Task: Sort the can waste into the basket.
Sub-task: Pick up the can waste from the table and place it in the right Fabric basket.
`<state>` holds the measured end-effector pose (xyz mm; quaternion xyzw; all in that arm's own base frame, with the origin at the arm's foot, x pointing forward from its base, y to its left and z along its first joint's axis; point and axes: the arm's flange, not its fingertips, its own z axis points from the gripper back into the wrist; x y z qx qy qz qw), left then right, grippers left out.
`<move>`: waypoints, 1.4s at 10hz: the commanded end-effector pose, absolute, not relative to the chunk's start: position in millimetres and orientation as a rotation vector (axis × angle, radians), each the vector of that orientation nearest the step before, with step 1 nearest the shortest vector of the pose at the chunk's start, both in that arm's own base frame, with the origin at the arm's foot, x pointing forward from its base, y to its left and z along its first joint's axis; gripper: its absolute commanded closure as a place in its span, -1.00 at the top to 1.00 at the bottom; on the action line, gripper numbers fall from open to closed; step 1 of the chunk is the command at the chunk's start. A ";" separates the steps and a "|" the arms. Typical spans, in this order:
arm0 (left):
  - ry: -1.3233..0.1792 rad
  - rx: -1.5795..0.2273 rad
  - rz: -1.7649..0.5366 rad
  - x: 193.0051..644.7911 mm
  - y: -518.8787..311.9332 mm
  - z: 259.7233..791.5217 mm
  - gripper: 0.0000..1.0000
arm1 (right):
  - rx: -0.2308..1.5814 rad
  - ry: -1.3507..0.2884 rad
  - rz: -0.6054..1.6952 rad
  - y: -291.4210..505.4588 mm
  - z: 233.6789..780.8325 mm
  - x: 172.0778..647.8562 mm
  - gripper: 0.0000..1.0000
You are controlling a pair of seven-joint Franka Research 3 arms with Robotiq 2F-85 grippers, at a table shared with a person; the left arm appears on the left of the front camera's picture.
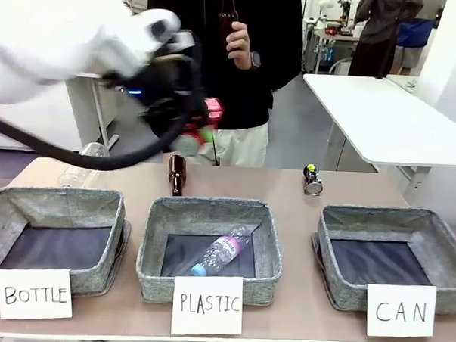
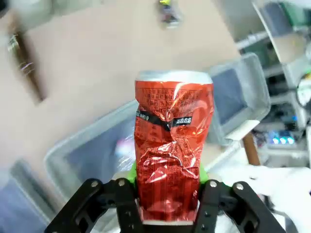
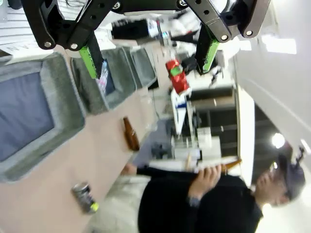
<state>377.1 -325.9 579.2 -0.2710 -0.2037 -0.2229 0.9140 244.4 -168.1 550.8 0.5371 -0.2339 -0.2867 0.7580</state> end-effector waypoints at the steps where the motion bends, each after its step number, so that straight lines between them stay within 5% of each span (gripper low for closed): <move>1: -0.479 -0.628 -0.710 413.2 -397.6 591.2 -0.13 | 1.189 -0.554 -0.747 -198.4 549.2 223.0 1.00; 4: -0.322 -0.792 -0.962 396.0 -536.2 564.4 -0.13 | 1.256 -0.542 -0.819 -223.0 520.1 208.0 1.00; 6: -0.188 -0.745 -1.002 366.0 -590.8 525.6 -0.13 | 1.217 -0.579 -0.805 -227.5 530.5 204.1 1.00; 14: -0.204 -0.578 -1.033 372.0 -646.4 447.3 -0.13 | 1.217 -0.579 -0.805 -227.5 530.5 204.1 1.00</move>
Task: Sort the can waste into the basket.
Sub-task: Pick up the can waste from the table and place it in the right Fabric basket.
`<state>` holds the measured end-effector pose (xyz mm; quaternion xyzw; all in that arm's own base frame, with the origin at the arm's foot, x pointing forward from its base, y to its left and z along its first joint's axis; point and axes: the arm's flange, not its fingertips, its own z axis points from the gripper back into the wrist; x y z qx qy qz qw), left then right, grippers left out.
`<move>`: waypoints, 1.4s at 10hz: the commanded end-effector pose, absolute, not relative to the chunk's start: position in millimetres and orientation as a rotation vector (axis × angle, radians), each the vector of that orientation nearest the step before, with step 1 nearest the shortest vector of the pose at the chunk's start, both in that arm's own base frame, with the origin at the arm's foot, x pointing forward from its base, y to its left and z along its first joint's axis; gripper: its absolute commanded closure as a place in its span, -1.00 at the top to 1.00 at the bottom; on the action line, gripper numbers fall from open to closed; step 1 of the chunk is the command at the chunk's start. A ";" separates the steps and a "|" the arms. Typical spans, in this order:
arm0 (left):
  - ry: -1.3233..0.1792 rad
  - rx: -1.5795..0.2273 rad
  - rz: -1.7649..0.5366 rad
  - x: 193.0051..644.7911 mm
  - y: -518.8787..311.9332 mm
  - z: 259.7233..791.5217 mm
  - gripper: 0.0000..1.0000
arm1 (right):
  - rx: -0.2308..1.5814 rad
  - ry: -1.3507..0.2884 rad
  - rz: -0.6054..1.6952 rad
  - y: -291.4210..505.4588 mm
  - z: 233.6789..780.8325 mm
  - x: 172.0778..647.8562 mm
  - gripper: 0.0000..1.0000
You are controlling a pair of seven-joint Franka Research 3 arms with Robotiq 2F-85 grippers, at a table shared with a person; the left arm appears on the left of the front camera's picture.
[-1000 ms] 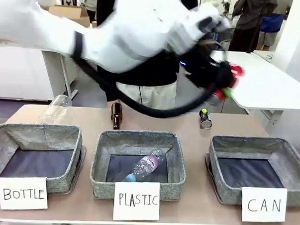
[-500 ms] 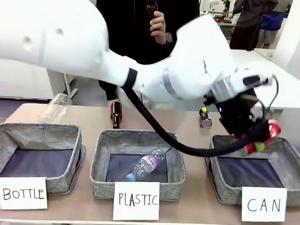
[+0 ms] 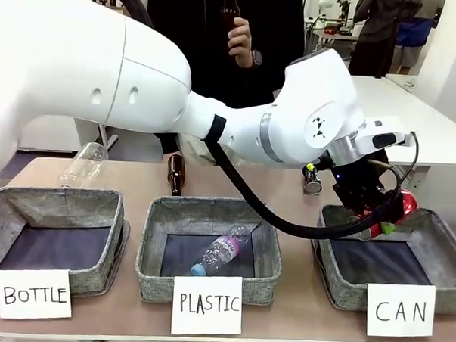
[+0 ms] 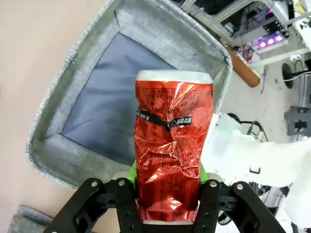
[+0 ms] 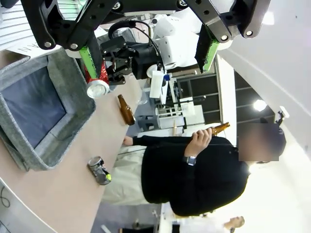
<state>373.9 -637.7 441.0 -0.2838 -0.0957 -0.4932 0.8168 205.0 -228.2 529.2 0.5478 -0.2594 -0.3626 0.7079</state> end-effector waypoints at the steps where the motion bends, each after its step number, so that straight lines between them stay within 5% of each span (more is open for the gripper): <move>1: -0.192 -0.569 -1.041 373.2 -645.6 448.2 1.00 | 1.217 -0.579 -0.805 -227.5 530.5 204.1 1.00; 9: -0.205 -0.541 -1.016 386.1 -630.3 462.5 1.00 | 1.217 -0.579 -0.805 -227.5 530.5 204.1 1.00; 12: -0.073 -0.402 -0.902 413.1 -497.0 532.5 1.00 | 1.238 -0.540 -0.787 -212.2 531.9 226.7 1.00; 14: -0.079 -0.522 -0.648 415.6 -362.1 560.3 1.00 | 1.246 -0.485 -0.667 -159.4 542.1 262.2 1.00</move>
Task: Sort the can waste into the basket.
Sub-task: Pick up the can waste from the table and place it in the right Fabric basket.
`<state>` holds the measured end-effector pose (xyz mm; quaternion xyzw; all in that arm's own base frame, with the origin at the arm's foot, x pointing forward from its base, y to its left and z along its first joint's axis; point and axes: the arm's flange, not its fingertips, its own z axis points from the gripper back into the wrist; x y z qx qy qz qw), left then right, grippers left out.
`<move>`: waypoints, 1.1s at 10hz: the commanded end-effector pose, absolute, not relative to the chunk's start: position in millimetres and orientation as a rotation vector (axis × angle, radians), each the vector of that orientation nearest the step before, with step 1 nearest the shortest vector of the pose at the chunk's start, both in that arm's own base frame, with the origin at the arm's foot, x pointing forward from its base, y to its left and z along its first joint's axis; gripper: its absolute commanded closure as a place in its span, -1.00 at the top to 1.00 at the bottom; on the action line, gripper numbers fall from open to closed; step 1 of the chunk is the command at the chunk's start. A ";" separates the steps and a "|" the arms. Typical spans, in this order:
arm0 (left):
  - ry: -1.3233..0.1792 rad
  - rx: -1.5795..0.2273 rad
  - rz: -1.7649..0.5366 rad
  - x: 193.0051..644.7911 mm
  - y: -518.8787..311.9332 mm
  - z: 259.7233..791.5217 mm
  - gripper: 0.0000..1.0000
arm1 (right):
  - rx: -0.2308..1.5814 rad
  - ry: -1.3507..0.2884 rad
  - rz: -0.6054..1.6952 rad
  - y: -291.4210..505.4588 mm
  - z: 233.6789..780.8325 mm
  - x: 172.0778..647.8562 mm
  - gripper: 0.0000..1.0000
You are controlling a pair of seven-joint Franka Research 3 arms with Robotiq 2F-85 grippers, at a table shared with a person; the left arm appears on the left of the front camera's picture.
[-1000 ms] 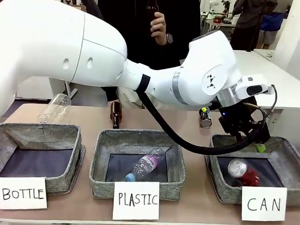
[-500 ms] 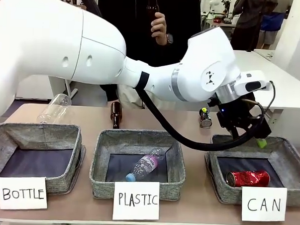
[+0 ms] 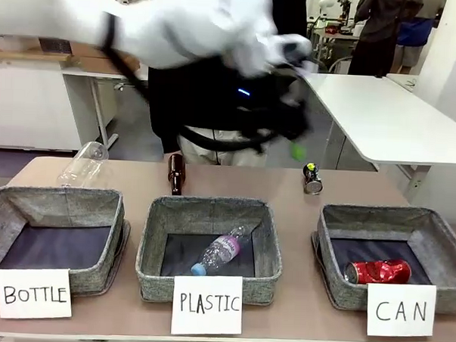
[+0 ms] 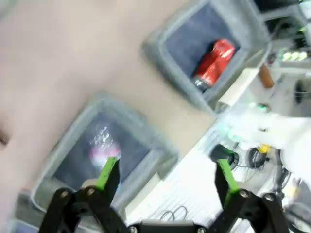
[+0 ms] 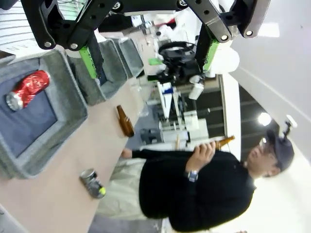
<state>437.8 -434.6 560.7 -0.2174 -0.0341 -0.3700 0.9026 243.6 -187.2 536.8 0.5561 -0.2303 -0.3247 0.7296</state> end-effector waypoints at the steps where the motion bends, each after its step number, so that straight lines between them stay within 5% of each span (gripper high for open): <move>1: -0.098 -0.576 -0.521 412.0 -304.6 563.3 1.00 | 1.263 -0.474 -0.605 -126.4 550.1 277.9 1.00; 5: -0.325 -1.073 0.060 368.4 -86.9 557.3 1.00 | 1.292 -0.298 -0.485 15.1 574.6 336.8 1.00; 7: -0.348 -1.339 0.111 341.4 -15.4 537.8 1.00 | 1.329 -0.312 -0.546 60.5 580.9 349.1 1.00; 9: -0.287 -1.385 0.162 344.1 14.7 516.9 1.00 | 1.128 -0.539 -0.660 66.5 571.5 361.0 1.00; 10: -0.318 -1.309 0.189 339.9 4.0 538.9 1.00 | 1.293 -0.320 -0.514 65.8 577.7 343.4 1.00; 11: -0.318 -1.309 0.189 339.9 4.0 538.9 1.00 | 1.293 -0.320 -0.514 65.8 577.7 343.4 1.00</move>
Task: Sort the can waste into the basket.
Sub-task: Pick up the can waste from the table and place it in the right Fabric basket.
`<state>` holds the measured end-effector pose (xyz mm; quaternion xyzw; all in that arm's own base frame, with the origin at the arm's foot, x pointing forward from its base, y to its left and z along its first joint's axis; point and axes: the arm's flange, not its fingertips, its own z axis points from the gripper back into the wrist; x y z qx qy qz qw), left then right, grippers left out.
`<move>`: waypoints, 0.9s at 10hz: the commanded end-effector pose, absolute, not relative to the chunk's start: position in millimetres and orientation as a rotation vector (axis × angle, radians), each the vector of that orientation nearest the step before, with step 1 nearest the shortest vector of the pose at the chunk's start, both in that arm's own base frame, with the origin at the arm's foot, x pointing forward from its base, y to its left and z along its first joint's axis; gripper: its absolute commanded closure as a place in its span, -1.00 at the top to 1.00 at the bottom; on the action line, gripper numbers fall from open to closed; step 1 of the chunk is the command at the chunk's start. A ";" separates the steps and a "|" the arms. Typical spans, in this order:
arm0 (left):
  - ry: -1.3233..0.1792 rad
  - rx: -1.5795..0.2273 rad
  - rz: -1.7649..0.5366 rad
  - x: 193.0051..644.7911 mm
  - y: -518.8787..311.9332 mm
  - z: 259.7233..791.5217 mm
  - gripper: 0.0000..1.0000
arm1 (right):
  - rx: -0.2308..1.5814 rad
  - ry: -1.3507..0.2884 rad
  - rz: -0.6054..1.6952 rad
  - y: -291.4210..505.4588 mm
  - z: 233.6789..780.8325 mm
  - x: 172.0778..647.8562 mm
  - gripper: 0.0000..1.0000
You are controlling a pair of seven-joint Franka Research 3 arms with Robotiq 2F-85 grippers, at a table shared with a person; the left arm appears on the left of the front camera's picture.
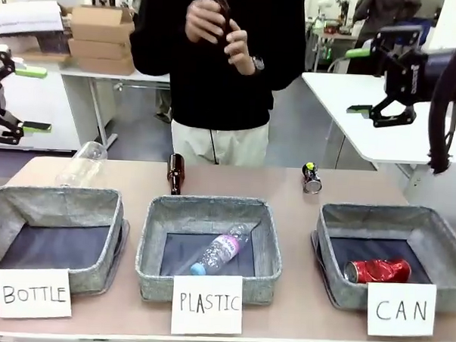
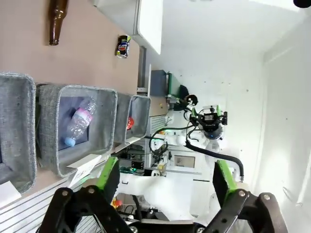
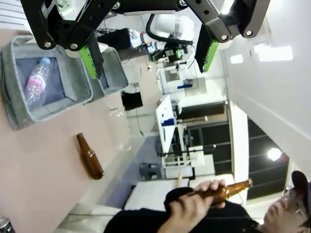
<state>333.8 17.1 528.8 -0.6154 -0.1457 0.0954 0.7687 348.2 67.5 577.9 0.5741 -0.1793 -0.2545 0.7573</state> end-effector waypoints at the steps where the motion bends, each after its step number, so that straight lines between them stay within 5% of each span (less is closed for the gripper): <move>1: -0.318 -1.309 0.189 339.9 4.0 538.9 1.00 | 1.293 -0.320 -0.514 65.8 577.7 343.4 1.00; 9: -0.318 -1.309 0.189 339.9 4.0 538.9 1.00 | 1.293 -0.320 -0.514 65.8 577.7 343.4 1.00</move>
